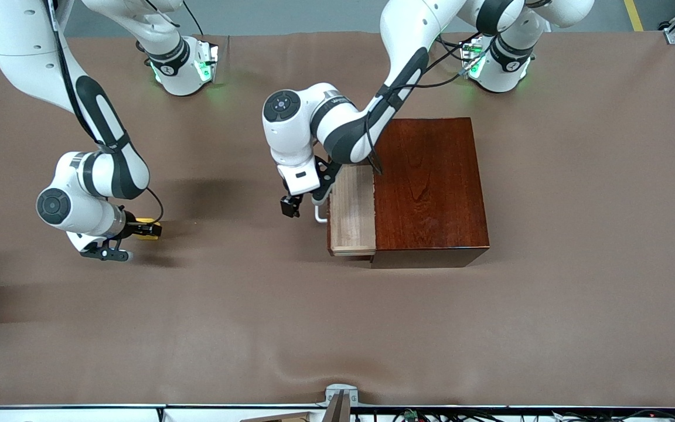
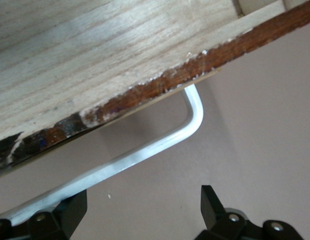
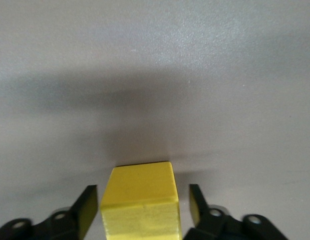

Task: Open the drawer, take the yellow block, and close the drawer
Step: 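Close the drawer with the left gripper while the right gripper lowers the block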

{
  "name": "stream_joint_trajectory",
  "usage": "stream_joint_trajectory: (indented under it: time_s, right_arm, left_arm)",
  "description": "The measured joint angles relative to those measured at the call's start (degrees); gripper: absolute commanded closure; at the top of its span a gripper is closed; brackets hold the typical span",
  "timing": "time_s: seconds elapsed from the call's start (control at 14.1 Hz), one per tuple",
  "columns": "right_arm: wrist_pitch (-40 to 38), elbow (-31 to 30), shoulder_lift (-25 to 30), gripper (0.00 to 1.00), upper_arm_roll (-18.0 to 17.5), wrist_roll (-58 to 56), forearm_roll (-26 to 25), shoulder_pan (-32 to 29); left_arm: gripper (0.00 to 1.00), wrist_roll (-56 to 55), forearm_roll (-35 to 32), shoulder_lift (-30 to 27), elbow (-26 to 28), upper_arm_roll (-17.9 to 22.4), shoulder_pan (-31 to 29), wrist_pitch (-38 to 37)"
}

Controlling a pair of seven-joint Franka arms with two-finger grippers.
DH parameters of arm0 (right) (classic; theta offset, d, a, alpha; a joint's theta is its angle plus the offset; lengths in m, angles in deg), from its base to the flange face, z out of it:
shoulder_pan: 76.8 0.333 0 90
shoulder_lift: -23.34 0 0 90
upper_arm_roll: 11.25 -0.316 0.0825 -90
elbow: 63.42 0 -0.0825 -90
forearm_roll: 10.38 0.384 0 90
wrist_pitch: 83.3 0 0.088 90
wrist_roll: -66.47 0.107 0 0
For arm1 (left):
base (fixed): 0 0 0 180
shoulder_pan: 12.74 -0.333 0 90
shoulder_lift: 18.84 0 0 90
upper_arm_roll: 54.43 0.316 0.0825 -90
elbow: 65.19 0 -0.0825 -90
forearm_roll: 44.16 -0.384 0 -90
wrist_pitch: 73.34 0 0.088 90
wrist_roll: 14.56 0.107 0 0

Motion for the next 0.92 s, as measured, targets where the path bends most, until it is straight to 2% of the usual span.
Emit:
stream_joint_trajectory:
  time_s: [0.57, 0.92]
  right_arm:
    - [-16.00, 8.54, 1.94, 0.00, -0.68, 0.55, 0.00, 0.16]
    - [-28.31, 18.56, 3.97, 0.00, -1.32, 0.54, 0.00, 1.69]
  left_arm:
    - [0.00, -0.50, -0.10, -0.38, -0.37, 0.24, -3.19, -9.26]
    - [0.00, -0.50, -0.74, -0.39, -0.36, 1.15, -4.33, -14.48]
